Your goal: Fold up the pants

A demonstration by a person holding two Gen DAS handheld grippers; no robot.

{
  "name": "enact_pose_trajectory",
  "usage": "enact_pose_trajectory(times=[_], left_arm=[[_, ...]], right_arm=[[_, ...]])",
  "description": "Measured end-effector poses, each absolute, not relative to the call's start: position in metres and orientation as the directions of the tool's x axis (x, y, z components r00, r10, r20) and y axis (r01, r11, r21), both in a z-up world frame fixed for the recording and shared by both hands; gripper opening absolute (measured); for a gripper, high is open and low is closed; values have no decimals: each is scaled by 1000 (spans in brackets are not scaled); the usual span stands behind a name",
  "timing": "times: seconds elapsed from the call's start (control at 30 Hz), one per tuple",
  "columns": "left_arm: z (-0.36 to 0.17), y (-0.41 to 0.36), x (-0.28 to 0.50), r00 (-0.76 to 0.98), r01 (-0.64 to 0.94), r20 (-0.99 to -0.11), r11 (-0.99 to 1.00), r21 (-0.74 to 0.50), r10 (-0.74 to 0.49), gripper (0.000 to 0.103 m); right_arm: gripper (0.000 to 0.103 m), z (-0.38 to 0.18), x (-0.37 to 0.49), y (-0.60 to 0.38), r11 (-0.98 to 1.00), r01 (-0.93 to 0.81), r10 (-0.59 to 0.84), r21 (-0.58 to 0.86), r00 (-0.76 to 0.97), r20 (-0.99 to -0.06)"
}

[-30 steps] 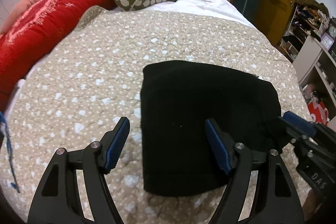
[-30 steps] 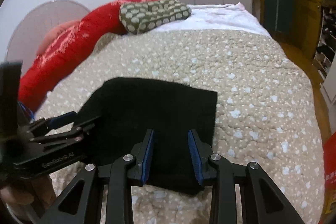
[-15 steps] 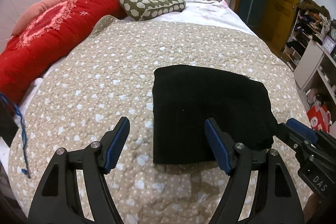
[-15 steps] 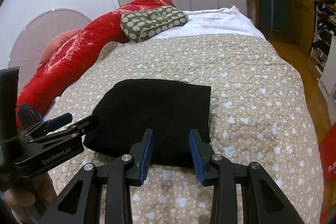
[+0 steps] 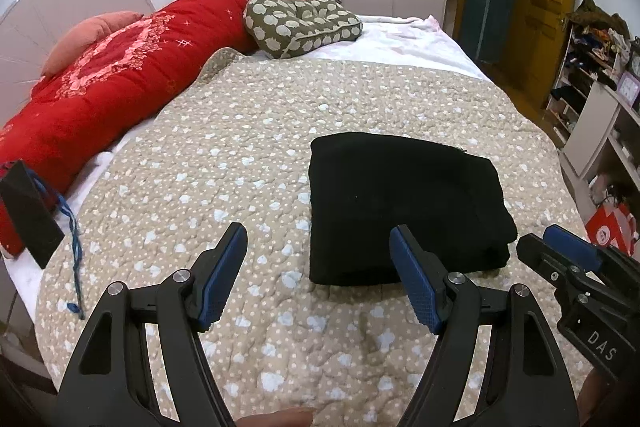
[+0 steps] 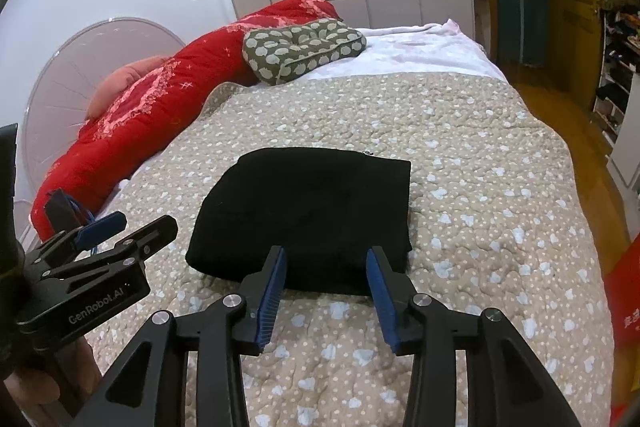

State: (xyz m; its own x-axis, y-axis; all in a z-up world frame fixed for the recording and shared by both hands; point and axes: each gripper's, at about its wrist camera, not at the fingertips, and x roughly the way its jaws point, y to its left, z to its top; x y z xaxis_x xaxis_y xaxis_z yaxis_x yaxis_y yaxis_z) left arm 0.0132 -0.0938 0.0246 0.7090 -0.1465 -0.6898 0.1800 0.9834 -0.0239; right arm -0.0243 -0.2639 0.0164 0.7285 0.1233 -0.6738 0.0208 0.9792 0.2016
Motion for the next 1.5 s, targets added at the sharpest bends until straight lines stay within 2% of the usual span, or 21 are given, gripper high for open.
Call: enact_pose_trajectory(times=[0.33,1.5], left_arm=[[26,-92,-3,715,176,-685,984,-21,-142,75],[12,-92,-10,683,182,-716,983,-26,-145,75]], right_arm=[[44,24,-40,-262,978,19,124,207,745,-655],[45,15,-40,-249,979,-9,148,205,721,-677]])
